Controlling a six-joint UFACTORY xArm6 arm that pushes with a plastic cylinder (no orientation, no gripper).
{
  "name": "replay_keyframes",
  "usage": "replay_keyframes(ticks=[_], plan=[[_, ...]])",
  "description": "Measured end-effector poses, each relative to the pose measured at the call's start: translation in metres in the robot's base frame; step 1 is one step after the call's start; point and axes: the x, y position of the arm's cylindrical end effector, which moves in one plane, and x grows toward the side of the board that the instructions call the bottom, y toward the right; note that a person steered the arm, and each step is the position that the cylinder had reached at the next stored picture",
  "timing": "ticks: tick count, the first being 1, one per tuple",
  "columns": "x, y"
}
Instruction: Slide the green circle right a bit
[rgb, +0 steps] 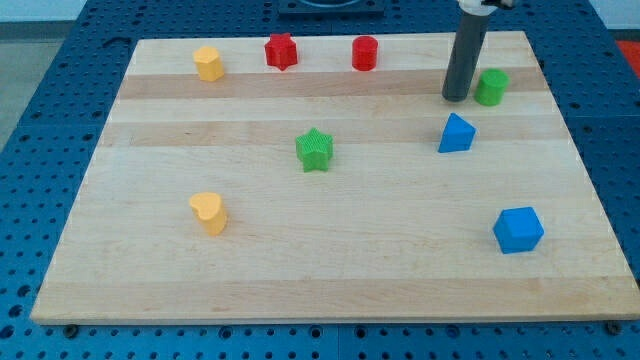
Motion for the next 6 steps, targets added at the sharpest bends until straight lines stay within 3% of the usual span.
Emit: replay_keyframes(ticks=[2,6], plan=[[0.017,0.000],[-0.006,0.027]])
